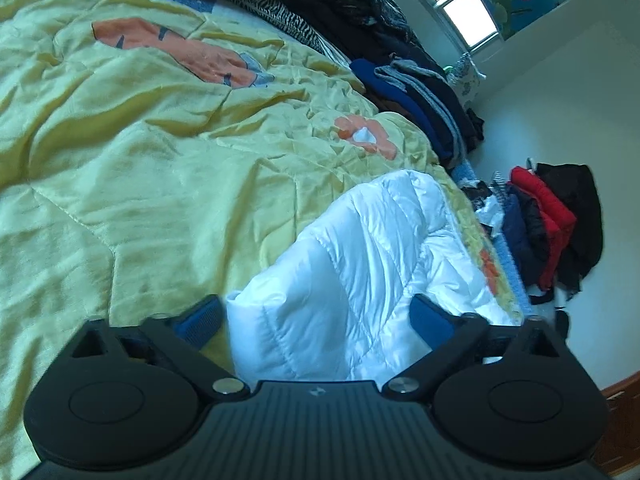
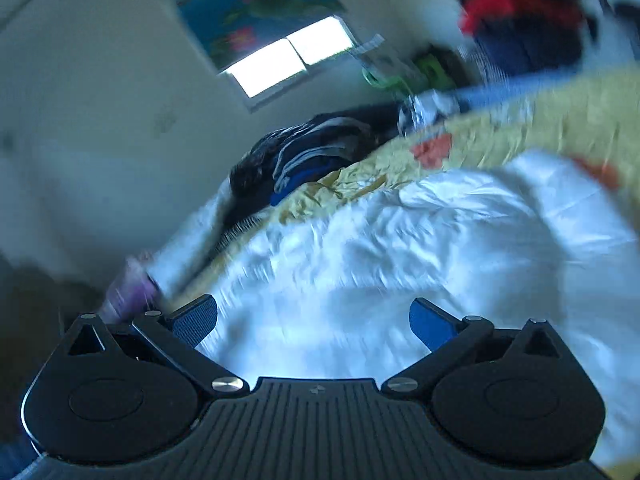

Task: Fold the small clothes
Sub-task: 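Grasp the jacket edge with the left tool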

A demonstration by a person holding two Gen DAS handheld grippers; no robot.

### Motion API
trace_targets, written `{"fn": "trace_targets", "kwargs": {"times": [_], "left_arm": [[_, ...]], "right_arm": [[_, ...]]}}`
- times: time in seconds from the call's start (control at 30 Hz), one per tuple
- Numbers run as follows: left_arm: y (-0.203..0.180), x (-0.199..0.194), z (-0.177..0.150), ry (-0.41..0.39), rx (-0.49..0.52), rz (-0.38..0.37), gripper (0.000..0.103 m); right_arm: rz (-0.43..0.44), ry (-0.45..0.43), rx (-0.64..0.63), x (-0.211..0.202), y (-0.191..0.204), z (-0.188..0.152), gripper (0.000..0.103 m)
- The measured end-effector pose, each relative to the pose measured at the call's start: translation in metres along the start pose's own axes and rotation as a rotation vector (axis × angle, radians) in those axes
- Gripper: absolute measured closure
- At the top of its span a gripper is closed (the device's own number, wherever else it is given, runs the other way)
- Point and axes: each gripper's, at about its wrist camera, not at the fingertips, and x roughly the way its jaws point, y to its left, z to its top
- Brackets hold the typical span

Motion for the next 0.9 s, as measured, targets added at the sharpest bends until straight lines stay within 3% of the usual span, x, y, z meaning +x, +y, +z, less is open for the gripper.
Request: {"fn": "trace_targets", "kwargs": {"times": [0.03,0.07,0.13,0.2,0.27,0.37,0.57,0.73,0.9], "left_arm": [[-0.003,0.001,0.000,-0.001,0.016,0.019,0.041],[-0.006,0.004,-0.001,0.006,0.037,0.050,0.053],[-0.009,0.007,-0.001,0.013,0.046,0.071,0.053],[-0.011,0.008,-0.001,0.008,0.058,0.075,0.063],[-0.015,0.008,-0.001,0.006,0.089,0.081,0.075],[-0.028,0.004,-0.003,-0.004,0.165,0.106,0.081],[-0.067,-0.026,-0.007,-0.107,0.274,0.089,0.082],[-0.110,-0.053,-0.016,-0.169,0.400,-0.005,0.083],[-0.174,-0.073,-0.058,-0.198,0.665,-0.123,0.084]], "right_arm": [[0.049,0.002,0.054,0.017,-0.005,0.012,0.001],[0.107,0.007,0.111,0.028,-0.010,0.023,0.001],[0.192,0.041,0.253,0.060,-0.026,0.042,0.001],[0.220,0.109,0.374,0.093,-0.042,0.051,0.001],[0.168,0.212,0.446,0.126,-0.059,0.045,0.006],[0.099,0.260,0.377,0.147,-0.067,0.030,0.014],[0.123,0.238,0.309,0.137,-0.057,0.020,0.007],[0.266,0.155,0.348,0.072,-0.063,0.025,0.000],[0.310,0.059,0.358,-0.001,-0.081,0.025,0.001]]}}
